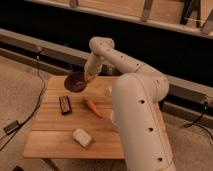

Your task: Pick up the ceramic bowl

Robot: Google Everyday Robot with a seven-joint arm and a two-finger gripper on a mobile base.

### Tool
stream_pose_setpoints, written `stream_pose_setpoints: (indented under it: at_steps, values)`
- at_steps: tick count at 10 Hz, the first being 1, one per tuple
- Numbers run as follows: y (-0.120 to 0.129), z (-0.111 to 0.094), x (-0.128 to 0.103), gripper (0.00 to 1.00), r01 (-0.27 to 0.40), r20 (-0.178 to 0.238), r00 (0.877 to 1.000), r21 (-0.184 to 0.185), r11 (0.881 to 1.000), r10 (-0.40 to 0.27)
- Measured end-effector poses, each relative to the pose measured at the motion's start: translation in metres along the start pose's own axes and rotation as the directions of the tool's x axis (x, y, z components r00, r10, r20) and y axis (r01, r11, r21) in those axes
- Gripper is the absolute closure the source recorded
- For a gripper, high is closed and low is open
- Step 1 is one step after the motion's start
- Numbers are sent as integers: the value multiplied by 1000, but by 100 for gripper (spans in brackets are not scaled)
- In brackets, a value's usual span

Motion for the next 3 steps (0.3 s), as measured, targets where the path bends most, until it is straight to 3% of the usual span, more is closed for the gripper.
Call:
stream_pose_setpoints:
  at_steps: [3]
  values:
    - [1,-3,0,100,19,7,1000,-2,1000,-19]
